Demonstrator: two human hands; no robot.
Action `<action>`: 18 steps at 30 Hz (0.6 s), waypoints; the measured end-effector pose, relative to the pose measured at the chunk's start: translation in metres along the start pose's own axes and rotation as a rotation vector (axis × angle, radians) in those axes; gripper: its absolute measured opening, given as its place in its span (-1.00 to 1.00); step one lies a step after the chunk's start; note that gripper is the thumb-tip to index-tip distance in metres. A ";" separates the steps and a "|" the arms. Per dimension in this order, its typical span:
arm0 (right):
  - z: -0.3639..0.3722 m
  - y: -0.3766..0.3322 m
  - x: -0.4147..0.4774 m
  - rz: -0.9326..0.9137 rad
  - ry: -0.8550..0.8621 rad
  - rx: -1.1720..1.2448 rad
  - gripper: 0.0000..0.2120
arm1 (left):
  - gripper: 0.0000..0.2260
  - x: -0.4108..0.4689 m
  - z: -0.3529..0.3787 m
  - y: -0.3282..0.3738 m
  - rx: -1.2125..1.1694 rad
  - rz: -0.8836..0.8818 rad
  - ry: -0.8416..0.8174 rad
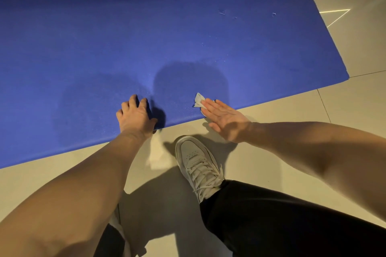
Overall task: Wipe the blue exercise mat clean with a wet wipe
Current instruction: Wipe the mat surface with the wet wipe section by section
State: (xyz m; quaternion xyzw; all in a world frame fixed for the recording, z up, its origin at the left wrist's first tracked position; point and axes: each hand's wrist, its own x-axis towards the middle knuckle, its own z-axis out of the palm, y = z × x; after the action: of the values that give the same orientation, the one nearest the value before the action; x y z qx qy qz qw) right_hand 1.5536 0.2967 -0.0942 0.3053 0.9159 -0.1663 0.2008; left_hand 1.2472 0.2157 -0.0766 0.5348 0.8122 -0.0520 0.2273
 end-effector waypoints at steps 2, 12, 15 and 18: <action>0.004 0.006 -0.007 0.020 0.016 0.020 -0.23 | -0.31 -0.001 0.001 -0.001 0.002 0.002 0.001; -0.003 -0.039 0.024 -0.088 0.049 0.061 -0.31 | -0.34 0.001 0.005 -0.003 -0.021 0.011 0.008; -0.005 -0.033 0.028 -0.158 0.060 -0.021 -0.34 | -0.36 0.001 0.003 -0.003 -0.024 0.016 0.008; -0.001 -0.010 0.010 -0.148 0.070 -0.074 -0.37 | -0.36 -0.001 0.002 -0.004 -0.021 0.017 0.002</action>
State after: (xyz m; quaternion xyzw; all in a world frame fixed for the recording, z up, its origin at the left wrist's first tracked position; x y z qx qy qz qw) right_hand 1.5398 0.2945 -0.0957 0.2345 0.9479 -0.1362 0.1670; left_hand 1.2443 0.2124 -0.0792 0.5396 0.8082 -0.0412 0.2323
